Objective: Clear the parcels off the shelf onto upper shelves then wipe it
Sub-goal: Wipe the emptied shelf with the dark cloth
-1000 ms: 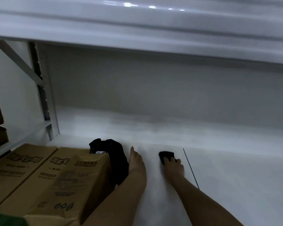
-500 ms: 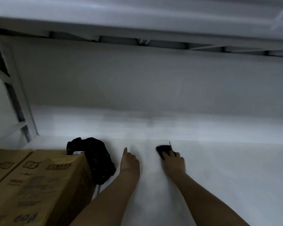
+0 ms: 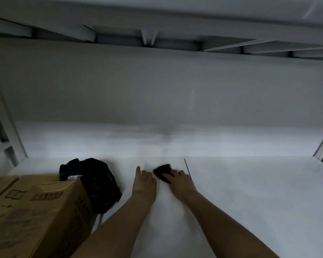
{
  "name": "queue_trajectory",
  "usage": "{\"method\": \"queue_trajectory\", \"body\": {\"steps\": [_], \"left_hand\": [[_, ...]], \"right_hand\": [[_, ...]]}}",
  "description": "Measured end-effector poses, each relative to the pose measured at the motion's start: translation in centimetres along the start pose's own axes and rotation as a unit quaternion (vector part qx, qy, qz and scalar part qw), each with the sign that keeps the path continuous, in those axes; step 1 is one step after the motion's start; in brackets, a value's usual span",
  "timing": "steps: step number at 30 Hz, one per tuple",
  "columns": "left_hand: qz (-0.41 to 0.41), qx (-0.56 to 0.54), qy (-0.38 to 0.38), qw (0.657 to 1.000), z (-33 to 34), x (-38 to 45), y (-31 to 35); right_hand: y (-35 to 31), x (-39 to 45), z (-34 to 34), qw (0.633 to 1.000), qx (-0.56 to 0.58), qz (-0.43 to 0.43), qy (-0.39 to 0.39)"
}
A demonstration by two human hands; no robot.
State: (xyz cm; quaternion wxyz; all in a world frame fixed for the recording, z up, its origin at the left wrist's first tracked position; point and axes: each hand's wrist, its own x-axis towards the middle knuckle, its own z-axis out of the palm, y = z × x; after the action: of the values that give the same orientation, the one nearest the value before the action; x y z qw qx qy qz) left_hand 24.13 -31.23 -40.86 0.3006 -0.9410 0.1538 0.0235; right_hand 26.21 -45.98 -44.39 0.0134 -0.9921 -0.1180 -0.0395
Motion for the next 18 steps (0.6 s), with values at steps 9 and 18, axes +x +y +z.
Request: {"method": "queue_trajectory", "body": {"steps": [9,18], "left_hand": [[0.007,-0.044,0.008,0.999,-0.8,-0.1,1.4],[-0.019,-0.117,-0.011,0.993,-0.7,0.0,2.4]], "right_hand": [[3.5,-2.5,-1.1,0.958,-0.058,0.277,-0.039],[0.7,-2.6,-0.5,1.0,-0.008,0.015,-0.014]]}}
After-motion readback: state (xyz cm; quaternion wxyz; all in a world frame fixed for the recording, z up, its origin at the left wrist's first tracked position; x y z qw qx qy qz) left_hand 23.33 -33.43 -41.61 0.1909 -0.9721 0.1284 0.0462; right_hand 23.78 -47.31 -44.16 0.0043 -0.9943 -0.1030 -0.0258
